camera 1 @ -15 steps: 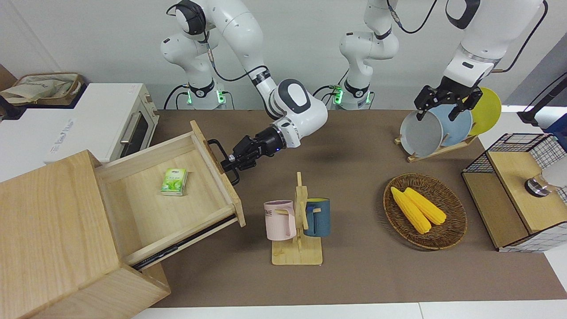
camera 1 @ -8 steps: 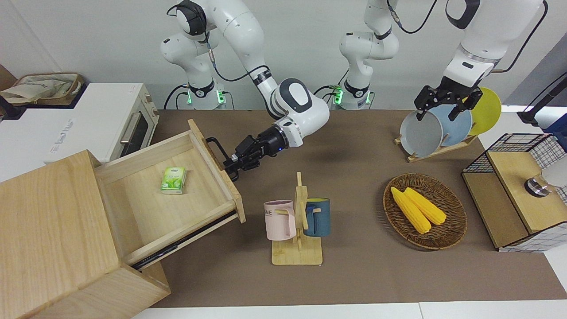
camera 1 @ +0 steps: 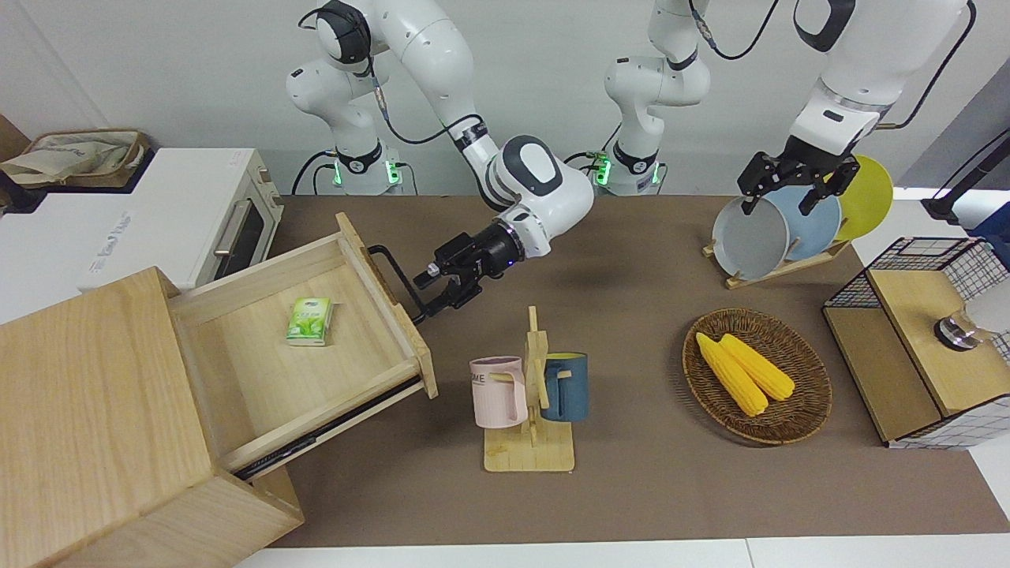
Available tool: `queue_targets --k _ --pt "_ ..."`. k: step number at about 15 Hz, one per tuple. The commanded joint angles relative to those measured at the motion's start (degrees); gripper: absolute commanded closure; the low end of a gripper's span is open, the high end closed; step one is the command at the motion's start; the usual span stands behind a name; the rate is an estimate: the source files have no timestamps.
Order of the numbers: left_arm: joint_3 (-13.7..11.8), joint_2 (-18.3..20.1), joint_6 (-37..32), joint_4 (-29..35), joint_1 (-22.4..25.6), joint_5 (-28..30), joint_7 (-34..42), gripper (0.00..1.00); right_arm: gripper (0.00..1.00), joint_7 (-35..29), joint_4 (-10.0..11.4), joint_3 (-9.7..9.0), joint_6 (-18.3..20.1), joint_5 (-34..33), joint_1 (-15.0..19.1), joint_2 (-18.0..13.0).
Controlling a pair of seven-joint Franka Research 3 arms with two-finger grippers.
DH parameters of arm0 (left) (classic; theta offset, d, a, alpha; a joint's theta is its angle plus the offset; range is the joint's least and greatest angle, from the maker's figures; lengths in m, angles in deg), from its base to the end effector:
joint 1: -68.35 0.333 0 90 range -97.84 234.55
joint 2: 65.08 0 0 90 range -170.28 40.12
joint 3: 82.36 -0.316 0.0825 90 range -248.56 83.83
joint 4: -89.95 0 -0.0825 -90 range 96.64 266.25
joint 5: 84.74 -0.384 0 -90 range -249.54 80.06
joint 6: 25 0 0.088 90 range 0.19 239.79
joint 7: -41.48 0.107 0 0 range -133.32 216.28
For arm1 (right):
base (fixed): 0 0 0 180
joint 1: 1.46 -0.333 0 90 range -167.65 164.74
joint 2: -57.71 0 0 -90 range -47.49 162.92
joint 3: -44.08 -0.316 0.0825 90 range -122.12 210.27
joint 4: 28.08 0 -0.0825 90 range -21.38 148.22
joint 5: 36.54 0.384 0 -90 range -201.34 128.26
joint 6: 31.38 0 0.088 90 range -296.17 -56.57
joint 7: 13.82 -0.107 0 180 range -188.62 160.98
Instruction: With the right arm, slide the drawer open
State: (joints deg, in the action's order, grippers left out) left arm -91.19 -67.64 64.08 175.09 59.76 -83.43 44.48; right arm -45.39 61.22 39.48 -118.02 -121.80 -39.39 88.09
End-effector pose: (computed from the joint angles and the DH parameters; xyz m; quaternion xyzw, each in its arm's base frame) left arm 0.5673 -0.0023 0.6383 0.9996 -0.0245 0.0125 0.0076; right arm 0.5761 0.3636 0.3934 0.7016 0.2220 0.2211 0.6400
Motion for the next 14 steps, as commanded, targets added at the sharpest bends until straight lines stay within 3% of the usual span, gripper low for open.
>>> queue_targets --k 1,3,8,14 --pt "-0.93 -0.69 0.04 -1.12 -0.99 -0.78 0.34 0.00 0.017 -1.21 -2.89 0.29 -0.37 7.09 -0.74 -0.23" --pt "-0.93 -0.69 0.04 -1.12 -0.99 -0.78 0.34 0.00 0.017 -1.21 -5.27 0.03 -0.28 12.45 -0.92 -1.19" --pt "-0.93 -0.69 0.04 -1.12 -0.99 -0.87 0.34 0.00 0.017 -1.30 -8.52 -0.15 -0.37 25.90 -0.83 -5.49" --pt "-0.93 -0.69 0.04 -1.12 -0.99 -0.78 0.34 0.00 0.017 -1.30 -10.11 -0.23 -0.46 41.02 2.41 -11.73"
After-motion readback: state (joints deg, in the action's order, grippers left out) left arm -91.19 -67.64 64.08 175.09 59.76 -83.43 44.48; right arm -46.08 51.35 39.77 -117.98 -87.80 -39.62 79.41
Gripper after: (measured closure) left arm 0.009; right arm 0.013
